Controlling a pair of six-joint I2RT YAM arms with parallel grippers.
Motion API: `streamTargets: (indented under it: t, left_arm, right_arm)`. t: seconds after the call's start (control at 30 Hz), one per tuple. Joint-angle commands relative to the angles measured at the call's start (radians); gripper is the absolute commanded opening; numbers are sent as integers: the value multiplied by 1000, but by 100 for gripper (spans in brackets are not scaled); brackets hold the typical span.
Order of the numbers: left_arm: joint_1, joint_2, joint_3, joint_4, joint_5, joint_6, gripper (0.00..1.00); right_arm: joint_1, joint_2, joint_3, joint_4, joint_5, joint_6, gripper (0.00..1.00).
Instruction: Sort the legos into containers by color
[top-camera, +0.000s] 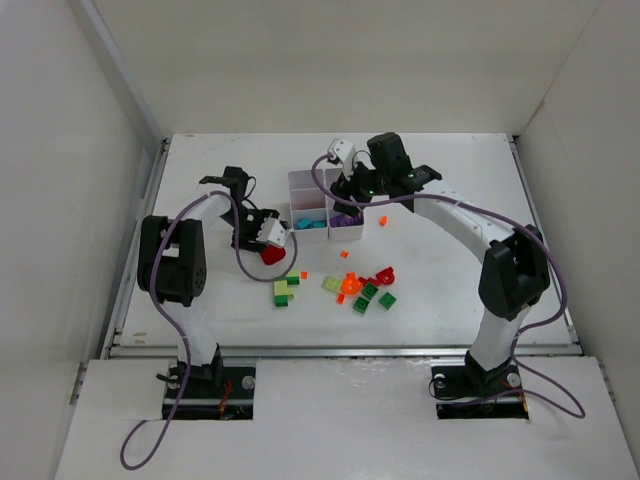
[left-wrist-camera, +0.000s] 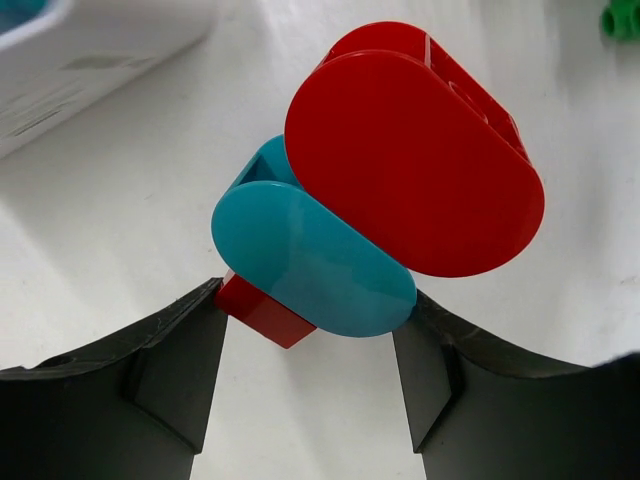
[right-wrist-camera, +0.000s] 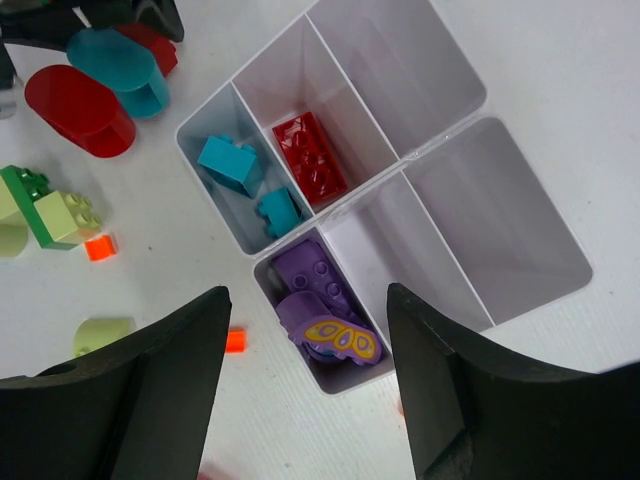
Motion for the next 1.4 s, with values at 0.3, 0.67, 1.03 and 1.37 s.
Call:
streamTargets:
  t: [0.3, 0.67, 1.03, 1.37]
  left_arm:
    - [68, -224, 77, -63, 304, -439, 0]
    - [-28, -482, -50, 532, 34, -950, 0]
    - [-134, -522, -154, 661, -185, -977, 0]
    - [-175, -550, -173, 695, -232, -984, 0]
  right_arm:
    - [20, -119, 4, 161, 67, 276, 71]
    - [58, -23, 119, 219, -87, 612, 77]
    - [67, 42, 237, 237, -272, 644, 91]
    - [67, 81, 227, 237, -172, 715, 100]
